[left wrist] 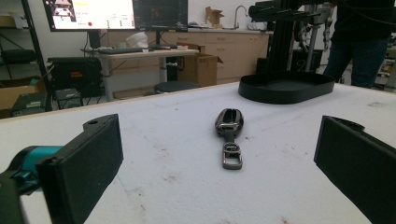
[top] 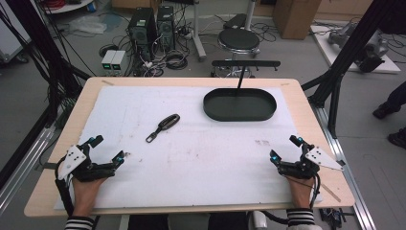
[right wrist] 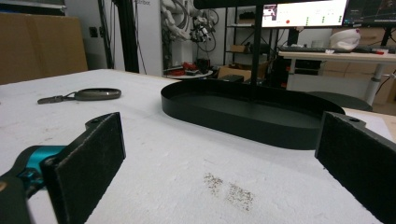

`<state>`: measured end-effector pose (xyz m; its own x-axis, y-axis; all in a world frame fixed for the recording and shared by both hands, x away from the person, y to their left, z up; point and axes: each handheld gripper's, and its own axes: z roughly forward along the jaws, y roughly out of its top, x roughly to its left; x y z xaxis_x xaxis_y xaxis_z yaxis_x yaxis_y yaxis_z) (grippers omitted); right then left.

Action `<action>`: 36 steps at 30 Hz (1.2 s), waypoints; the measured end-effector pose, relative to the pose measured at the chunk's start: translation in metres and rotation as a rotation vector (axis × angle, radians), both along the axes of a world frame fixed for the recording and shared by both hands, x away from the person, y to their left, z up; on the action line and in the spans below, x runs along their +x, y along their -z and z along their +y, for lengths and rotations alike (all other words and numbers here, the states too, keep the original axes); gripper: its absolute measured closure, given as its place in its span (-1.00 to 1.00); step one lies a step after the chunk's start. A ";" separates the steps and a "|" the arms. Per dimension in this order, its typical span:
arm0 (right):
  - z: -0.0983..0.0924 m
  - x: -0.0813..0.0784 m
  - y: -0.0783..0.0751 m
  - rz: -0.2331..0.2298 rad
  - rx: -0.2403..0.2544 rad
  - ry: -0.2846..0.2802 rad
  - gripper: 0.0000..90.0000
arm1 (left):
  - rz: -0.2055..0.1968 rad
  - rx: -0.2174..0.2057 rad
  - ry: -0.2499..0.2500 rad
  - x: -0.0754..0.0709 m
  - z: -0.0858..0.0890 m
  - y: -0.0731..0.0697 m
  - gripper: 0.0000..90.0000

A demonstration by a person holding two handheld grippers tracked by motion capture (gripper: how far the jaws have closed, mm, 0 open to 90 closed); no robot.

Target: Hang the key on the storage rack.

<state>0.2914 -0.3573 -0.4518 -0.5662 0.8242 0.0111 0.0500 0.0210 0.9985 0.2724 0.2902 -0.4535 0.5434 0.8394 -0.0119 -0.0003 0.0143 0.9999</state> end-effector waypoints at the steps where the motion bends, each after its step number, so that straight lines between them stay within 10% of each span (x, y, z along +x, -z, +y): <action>1: 0.000 0.000 0.000 0.002 0.004 -0.004 -0.99 | 0.002 0.000 0.000 0.000 0.000 0.000 -0.96; 26: 0.000 0.000 0.000 0.001 -0.002 0.000 -0.99 | 0.026 0.018 0.022 0.006 -0.002 -0.011 -0.96; 36: 0.000 0.001 0.000 0.001 -0.005 0.002 -0.99 | 0.071 0.159 0.104 0.033 -0.013 -0.051 -0.96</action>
<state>0.2921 -0.3570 -0.4516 -0.5647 0.8252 0.0074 0.0509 0.0259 0.9984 0.3049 0.2769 -0.4022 0.6301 0.7729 0.0752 0.0638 -0.1480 0.9869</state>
